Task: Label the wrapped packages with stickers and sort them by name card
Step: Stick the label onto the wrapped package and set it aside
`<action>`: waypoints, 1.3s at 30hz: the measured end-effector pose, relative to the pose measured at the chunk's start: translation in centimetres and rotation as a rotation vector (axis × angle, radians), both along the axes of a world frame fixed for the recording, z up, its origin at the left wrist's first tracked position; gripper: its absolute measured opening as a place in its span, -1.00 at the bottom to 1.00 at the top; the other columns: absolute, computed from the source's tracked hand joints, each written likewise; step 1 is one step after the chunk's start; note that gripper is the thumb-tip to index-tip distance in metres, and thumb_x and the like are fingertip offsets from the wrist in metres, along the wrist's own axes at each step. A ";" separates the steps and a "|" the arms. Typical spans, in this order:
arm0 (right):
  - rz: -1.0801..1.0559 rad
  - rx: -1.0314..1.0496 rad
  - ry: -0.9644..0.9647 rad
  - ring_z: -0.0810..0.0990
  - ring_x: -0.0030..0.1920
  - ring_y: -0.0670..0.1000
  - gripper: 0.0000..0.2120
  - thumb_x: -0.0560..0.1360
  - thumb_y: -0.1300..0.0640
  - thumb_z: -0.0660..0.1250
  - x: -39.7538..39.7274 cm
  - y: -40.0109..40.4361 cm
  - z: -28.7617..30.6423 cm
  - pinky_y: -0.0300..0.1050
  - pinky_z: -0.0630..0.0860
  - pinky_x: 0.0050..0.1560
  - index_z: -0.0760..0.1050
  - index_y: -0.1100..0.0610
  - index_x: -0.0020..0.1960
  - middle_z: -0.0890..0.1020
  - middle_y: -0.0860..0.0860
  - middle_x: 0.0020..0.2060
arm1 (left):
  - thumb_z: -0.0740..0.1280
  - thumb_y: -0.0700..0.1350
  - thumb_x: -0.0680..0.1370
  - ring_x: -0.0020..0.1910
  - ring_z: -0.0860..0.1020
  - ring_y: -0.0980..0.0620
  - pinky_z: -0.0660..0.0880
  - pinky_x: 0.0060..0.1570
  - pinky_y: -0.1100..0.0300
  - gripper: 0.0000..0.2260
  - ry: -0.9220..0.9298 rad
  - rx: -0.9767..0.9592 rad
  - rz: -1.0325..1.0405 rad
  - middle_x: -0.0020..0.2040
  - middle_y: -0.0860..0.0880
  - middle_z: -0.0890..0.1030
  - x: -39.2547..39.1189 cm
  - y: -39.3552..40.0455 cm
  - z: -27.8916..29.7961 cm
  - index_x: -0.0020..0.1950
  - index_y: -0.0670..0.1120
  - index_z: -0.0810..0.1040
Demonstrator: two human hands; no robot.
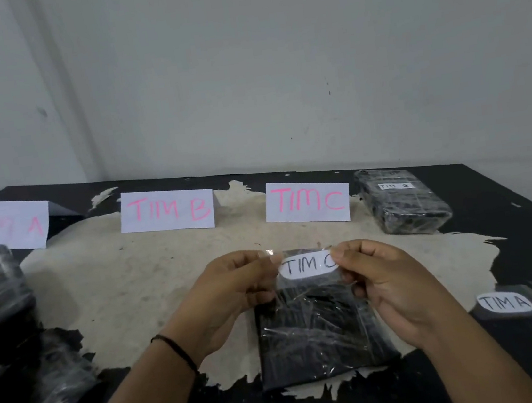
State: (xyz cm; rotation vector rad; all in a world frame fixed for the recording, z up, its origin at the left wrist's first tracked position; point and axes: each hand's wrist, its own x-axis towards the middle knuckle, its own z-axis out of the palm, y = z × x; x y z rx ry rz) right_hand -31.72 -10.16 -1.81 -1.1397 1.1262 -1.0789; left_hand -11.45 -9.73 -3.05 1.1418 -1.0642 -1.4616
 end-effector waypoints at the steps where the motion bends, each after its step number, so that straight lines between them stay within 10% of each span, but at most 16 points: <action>1: 0.004 0.003 -0.002 0.43 -0.36 -0.09 -0.89 0.42 0.18 0.39 -0.2 -0.1 -0.1 -0.21 0.31 -0.32 0.64 0.10 -0.26 0.55 -0.02 -0.41 | 0.47 -0.01 0.29 -0.30 0.52 0.05 0.53 -0.28 0.27 -0.63 -0.033 -0.007 -0.028 -0.27 -0.09 0.56 0.0 0.1 0.1 -0.05 -0.25 0.60; 18: -0.144 -0.173 0.688 0.52 -0.37 -0.11 -0.81 0.37 -0.01 0.48 0.6 0.2 -2.7 -0.27 0.42 -0.36 0.52 0.07 -0.22 0.56 -0.04 -0.37 | 0.51 0.00 0.37 -0.58 0.40 0.22 0.35 -0.54 0.39 -0.79 -0.712 -0.210 0.229 -0.51 0.03 0.55 -2.2 0.8 -1.6 -0.35 -0.09 0.61; 39: -0.127 -0.205 0.787 0.45 -0.32 -0.22 -0.81 0.41 -0.04 0.43 1.1 0.2 -3.2 -0.37 0.27 -0.44 0.46 0.02 -0.15 0.49 -0.17 -0.32 | 0.52 0.07 0.32 -0.55 0.45 0.25 0.32 -0.56 0.47 -0.73 -0.868 -0.222 0.292 -0.50 0.05 0.54 -2.8 0.6 -1.9 -0.37 -0.07 0.55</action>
